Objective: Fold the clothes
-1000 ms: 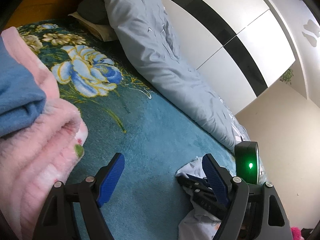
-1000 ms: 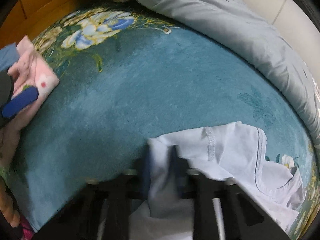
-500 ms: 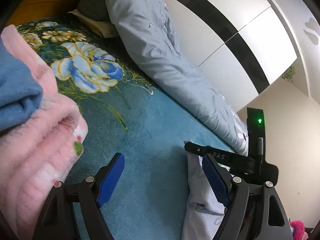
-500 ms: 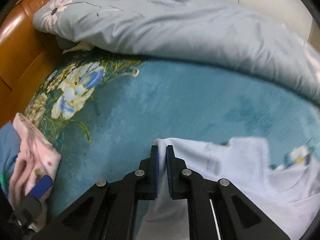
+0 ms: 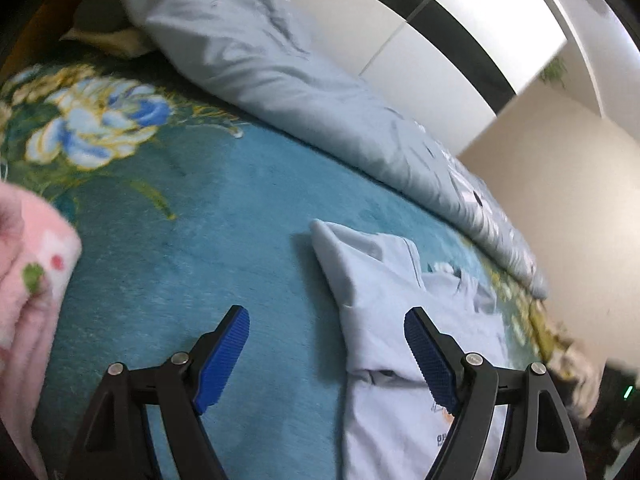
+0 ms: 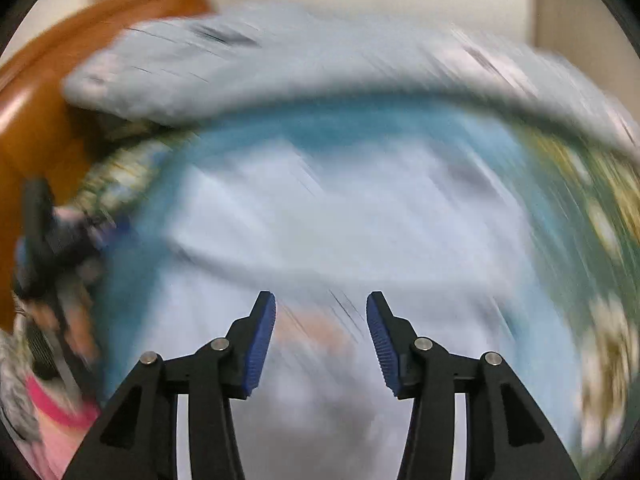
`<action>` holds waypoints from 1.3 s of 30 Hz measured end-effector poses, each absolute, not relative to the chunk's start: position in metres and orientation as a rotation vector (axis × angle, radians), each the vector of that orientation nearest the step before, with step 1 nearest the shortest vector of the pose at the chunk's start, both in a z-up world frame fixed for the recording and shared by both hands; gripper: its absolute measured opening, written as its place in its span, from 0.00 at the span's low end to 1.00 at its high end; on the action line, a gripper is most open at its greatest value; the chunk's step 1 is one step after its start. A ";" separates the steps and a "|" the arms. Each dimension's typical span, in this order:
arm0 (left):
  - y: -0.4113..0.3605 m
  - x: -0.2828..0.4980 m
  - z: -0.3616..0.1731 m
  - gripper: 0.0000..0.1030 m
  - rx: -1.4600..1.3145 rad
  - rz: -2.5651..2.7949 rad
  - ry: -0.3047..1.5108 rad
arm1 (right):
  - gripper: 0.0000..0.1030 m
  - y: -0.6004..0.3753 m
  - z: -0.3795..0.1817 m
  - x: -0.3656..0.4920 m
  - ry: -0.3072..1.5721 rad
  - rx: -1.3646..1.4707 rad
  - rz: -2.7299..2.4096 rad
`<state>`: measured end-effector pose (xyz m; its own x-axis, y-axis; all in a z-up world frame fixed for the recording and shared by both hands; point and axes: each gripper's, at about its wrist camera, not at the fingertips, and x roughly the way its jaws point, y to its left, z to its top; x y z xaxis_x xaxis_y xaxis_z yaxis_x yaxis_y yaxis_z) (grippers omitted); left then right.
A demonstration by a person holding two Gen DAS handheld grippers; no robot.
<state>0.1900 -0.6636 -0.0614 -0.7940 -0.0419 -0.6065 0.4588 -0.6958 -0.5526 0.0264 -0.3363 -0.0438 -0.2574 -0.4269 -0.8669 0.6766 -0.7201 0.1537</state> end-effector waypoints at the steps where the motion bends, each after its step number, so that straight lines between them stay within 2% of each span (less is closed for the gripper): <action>1: -0.657 0.192 -0.057 0.80 0.821 -2.540 1.034 | 0.47 -0.309 -0.050 0.030 0.303 1.325 -2.051; 5: -0.623 0.216 -0.052 0.80 0.876 -2.616 1.113 | 0.51 -0.222 -0.055 0.047 0.165 1.352 -2.138; 6: -0.611 0.225 -0.057 0.80 0.944 -2.616 1.112 | 0.54 -0.201 -0.056 0.051 0.118 1.350 -2.161; 9: -0.579 0.251 -0.071 0.80 1.132 -2.609 1.048 | 0.54 -0.169 -0.064 0.054 0.016 1.382 -2.169; 12: -0.554 0.281 -0.078 0.80 1.267 -2.602 1.002 | 0.54 -0.163 -0.078 0.057 -0.017 1.405 -2.123; 15: -0.540 0.305 -0.076 0.81 1.309 -2.603 0.982 | 0.61 -0.170 -0.079 0.062 -0.003 1.372 -2.125; 24: -0.503 0.336 -0.075 0.82 1.423 -2.600 1.010 | 0.61 -0.148 -0.086 0.090 -0.167 1.334 -1.937; 32: -0.483 0.351 -0.079 0.83 1.491 -2.543 1.187 | 0.59 -0.093 -0.102 0.112 -0.414 1.325 -1.790; 39: -0.489 0.364 -0.089 0.83 1.403 -2.465 1.519 | 0.59 -0.089 -0.104 0.115 -0.492 1.315 -1.686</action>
